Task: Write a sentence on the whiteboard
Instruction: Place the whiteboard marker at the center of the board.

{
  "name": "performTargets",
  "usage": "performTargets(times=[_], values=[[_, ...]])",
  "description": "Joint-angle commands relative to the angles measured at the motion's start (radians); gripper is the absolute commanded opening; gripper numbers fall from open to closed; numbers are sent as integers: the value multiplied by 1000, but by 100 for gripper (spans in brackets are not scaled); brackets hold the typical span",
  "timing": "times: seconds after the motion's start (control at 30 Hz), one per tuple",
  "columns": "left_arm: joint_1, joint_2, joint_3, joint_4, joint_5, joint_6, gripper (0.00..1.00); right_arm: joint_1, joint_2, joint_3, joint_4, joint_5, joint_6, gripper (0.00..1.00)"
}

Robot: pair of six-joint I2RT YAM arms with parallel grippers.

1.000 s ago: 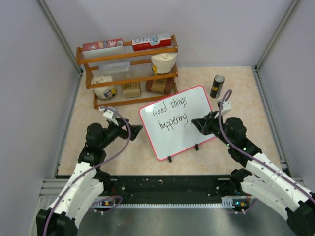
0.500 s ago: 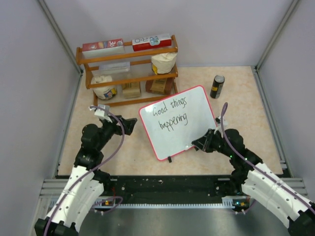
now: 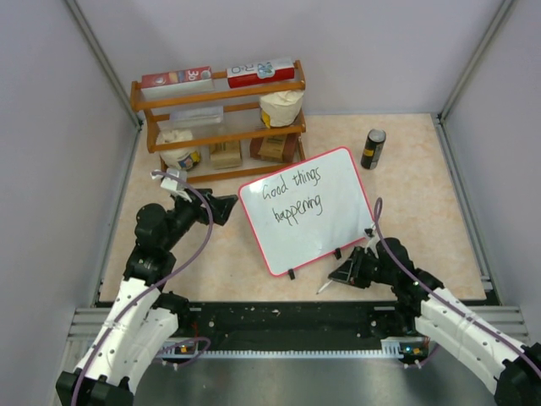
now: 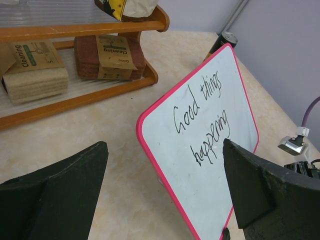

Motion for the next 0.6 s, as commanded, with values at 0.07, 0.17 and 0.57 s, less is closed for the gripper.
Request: performTargets(times=[0.07,0.17,0.57], values=[[0,-10,27,65,30,17,99,-10,17,26,3,-15,27,58],[0,-8,26,70,33,18,99,-10,-4,48,-24,13,15,88],[0,-5,-14,99,10,9,99,-10,-7,202,-100,126,-153,99]])
